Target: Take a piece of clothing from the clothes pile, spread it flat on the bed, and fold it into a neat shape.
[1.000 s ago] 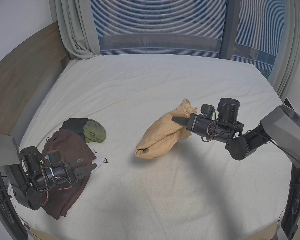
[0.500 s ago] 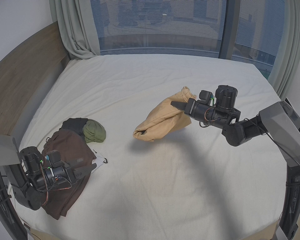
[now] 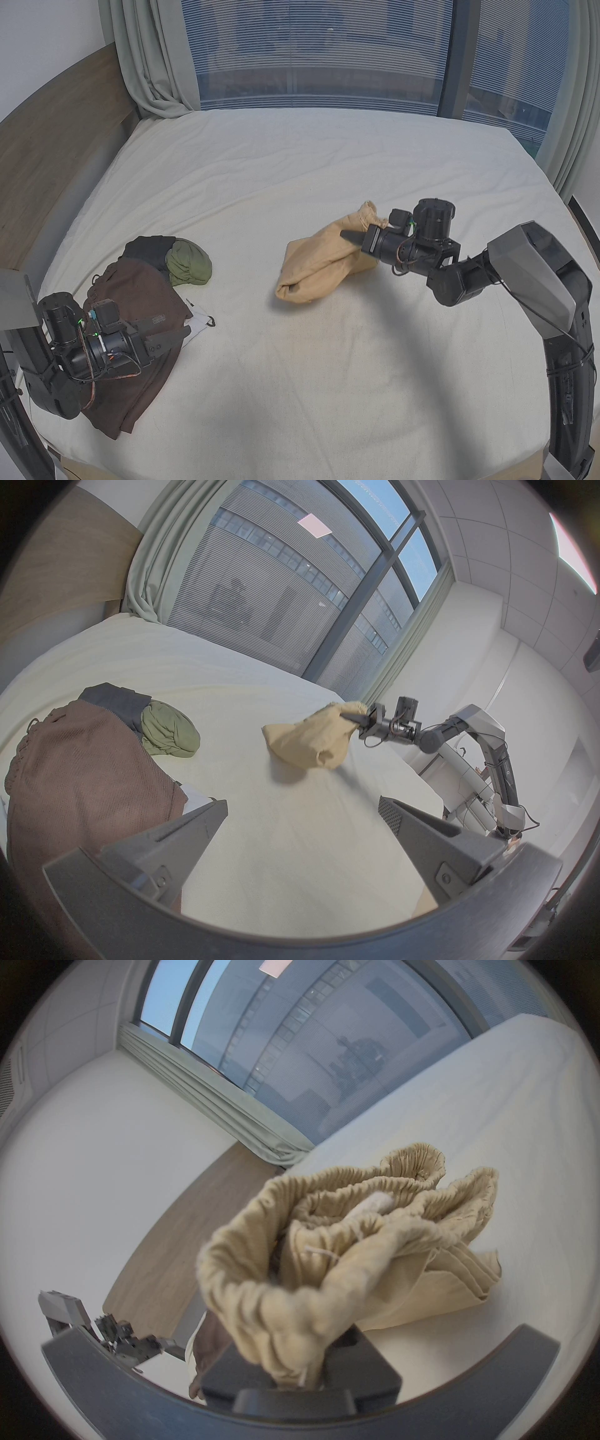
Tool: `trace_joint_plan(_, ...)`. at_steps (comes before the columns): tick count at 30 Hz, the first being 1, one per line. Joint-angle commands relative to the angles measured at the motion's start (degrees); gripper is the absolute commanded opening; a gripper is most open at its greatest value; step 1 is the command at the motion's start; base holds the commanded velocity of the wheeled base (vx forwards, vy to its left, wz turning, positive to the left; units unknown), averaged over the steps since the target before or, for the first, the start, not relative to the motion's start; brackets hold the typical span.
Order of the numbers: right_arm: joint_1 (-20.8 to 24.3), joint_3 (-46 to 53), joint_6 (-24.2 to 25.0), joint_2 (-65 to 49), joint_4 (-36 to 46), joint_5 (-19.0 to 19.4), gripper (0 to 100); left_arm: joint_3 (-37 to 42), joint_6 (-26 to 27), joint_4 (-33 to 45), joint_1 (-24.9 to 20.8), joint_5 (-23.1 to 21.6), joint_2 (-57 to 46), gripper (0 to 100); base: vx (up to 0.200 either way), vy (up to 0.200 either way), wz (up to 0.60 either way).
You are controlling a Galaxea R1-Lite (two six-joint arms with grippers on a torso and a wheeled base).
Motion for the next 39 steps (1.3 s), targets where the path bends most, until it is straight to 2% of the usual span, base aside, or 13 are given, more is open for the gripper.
trace_joint_plan(1,-1.07,10.89,-1.90,2.81,-3.76,-0.63,0,0.04,-0.01,-0.05,0.12,-0.14,0.14,100,0.000,0.000,0.00)
trace_joint_plan(11,-0.90,27.06,-2.25,3.51,-15.63,-3.27,0,-0.05,-0.01,-0.05,0.20,-0.84,0.40,100,0.000,0.000,0.00)
trace_joint_plan(20,-1.07,29.35,-2.17,6.67,-20.64,-3.97,0,-0.05,-0.01,-0.05,0.20,-0.84,0.22,100,0.000,0.000,0.00)
trace_joint_plan(21,-1.07,29.52,-2.17,6.67,-20.73,-3.97,100,-0.05,-0.01,-0.05,0.20,-0.84,0.22,100,0.000,0.000,0.00)
trace_joint_plan(29,-1.07,33.39,-2.43,3.95,-22.57,-5.55,100,-0.23,-0.01,-0.05,0.20,-1.02,0.05,100,0.000,0.000,0.00)
trace_joint_plan(36,-0.28,44.90,-4.54,-4.49,-21.87,-5.46,100,-0.49,-0.01,-0.05,0.20,-1.11,-0.04,100,0.000,0.000,0.00)
trace_joint_plan(39,1.74,48.95,-4.80,-7.21,-21.87,-5.46,100,-0.58,-0.01,-0.05,0.29,-1.11,-0.04,100,0.000,0.000,0.00)
